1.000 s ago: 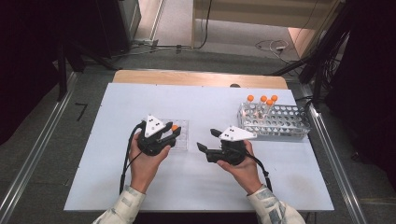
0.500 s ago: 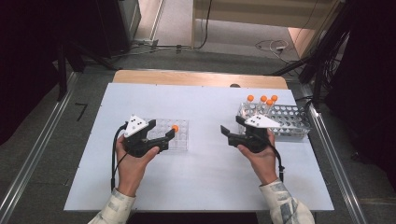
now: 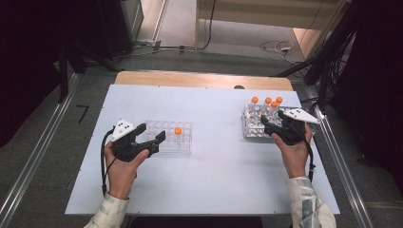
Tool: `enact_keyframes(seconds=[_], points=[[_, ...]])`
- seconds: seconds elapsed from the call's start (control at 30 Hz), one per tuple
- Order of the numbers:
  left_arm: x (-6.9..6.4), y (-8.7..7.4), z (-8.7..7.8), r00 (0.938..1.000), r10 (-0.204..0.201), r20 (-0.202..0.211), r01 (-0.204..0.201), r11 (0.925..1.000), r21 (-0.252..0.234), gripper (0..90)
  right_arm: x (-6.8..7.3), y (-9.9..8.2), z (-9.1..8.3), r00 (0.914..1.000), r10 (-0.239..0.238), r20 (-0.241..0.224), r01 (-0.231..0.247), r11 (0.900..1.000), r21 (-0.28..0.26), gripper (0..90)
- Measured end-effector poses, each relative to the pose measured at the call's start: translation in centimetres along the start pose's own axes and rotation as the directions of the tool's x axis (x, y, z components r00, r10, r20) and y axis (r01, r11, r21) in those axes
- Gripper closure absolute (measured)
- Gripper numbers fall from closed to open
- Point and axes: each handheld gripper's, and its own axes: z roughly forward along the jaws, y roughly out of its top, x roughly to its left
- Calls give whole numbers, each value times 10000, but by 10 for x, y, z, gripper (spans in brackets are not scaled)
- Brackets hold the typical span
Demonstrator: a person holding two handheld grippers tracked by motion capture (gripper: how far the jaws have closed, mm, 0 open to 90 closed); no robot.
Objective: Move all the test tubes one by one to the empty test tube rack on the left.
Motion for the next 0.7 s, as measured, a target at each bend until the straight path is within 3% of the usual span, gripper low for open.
enact_keyframes(seconds=[0.13, 0.3, 0.47, 0.7], points=[[0, 0, 1, 10000, 11, 45, -11, 10000, -6, 201, -10, 1, 16, 9989, 81, 452, -91, 9997, 205, 353], [0, 0, 1, 10000, 10, 75, -10, 10000, 19, 202, -16, -2, 30, 9975, 200, 679, -224, 9992, 339, 443], [1, 0, 0, 10000, -25, 52, 25, 10000, 8, 202, -20, -6, 40, 9972, 303, 684, -327, 9988, 351, 548], [1, -2, 2, 10000, -17, 58, 17, 10000, 87, 202, -23, -8, 46, 9975, 327, 634, -352, 9986, 397, 621]])
